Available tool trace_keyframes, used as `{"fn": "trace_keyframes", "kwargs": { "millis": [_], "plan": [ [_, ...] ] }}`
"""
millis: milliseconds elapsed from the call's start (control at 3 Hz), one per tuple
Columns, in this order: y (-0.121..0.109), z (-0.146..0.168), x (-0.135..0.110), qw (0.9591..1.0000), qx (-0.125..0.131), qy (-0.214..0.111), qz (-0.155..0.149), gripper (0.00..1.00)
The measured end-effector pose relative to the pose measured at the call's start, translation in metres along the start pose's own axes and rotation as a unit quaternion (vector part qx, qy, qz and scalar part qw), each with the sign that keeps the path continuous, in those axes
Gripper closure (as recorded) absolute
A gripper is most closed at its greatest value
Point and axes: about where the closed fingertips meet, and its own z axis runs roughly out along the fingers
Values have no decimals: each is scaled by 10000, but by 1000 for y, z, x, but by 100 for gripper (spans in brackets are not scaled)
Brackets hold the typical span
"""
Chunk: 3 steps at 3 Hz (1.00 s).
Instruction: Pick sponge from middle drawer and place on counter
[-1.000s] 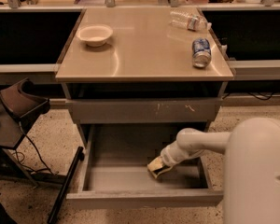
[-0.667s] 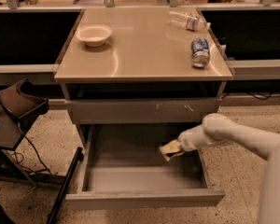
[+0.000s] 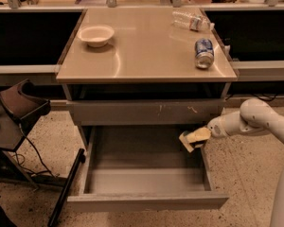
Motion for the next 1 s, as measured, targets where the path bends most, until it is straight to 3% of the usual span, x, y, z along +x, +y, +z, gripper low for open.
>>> {"fn": "trace_keyframes", "kwargs": {
  "millis": [333, 667, 1000],
  "plan": [
    [30, -29, -5, 9990, -65, -182, -393, 100],
    [75, -91, -19, 9935, 120, -698, -896, 100],
    [111, -163, -38, 9825, 575, -1258, -1244, 100]
  ]
}}
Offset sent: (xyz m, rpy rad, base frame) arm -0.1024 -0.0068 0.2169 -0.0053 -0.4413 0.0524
